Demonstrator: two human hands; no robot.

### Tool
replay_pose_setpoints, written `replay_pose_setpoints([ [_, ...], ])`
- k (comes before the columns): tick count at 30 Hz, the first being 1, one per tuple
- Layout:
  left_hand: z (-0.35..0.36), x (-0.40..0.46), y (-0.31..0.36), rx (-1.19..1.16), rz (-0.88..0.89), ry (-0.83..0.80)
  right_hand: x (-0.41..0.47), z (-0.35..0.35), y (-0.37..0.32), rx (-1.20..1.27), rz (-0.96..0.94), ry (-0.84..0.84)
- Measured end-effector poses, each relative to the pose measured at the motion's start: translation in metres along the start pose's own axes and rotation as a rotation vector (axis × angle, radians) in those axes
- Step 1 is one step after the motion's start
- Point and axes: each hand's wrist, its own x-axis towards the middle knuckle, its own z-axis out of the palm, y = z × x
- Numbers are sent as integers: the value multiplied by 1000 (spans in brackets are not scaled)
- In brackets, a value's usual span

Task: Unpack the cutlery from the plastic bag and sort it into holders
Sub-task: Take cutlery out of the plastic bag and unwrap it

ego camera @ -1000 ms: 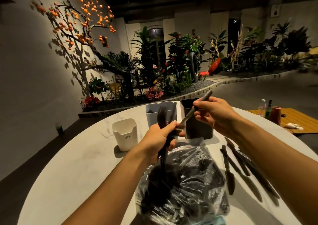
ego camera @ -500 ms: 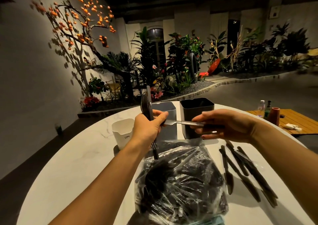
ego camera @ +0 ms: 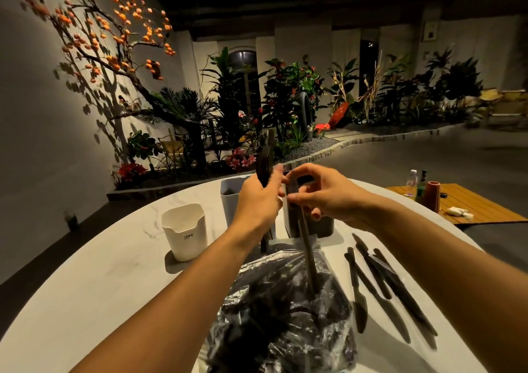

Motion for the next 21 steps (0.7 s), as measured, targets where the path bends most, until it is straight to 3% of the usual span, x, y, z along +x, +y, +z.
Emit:
replay_pose_setpoints([
  [5,15,29,10,-166,-135,-124,17,-31,-13,22,-86,321],
  [12,20,68,3,-248,-191,-121,56,-71,-19,34,-208,586],
  [16,23,74,-3,-203,-194,-151,85,-87,-8,-110,-212,645],
  [21,29,80,-10,-225,-218,-249,113,-84,23,-320,-87,591],
])
